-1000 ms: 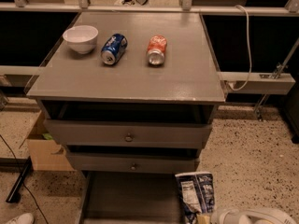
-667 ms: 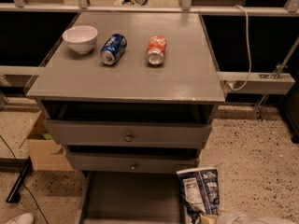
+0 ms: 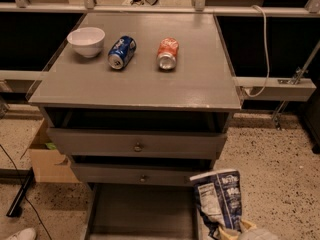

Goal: Pick blue chip bag from bottom drawer and place on counter

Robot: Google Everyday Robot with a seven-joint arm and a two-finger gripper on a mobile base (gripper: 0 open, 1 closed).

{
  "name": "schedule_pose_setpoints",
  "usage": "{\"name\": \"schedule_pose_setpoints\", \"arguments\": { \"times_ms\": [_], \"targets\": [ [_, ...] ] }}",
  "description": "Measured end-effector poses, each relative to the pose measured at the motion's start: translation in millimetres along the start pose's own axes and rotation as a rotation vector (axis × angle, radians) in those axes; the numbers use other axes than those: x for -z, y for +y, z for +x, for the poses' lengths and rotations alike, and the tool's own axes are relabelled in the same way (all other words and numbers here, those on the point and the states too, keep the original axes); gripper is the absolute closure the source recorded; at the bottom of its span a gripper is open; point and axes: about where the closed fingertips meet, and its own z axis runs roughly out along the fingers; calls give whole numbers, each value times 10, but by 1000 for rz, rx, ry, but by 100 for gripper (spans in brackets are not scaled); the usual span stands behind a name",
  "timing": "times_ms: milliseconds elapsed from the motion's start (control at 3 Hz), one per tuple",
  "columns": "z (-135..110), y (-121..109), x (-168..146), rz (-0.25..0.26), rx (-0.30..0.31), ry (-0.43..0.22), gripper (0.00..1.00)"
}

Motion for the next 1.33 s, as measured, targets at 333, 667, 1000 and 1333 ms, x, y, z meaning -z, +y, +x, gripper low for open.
{"name": "schedule_pose_setpoints", "arguments": {
  "times_ms": [333, 667, 1000, 1333],
  "targets": [
    [-226, -101, 135, 35, 3, -53, 100],
    [-559, -160, 331, 78, 30, -113, 100],
    [-1009, -154, 532, 120, 76, -176, 100],
    [-1454, -61, 657, 140, 131, -226, 100]
  ]
}}
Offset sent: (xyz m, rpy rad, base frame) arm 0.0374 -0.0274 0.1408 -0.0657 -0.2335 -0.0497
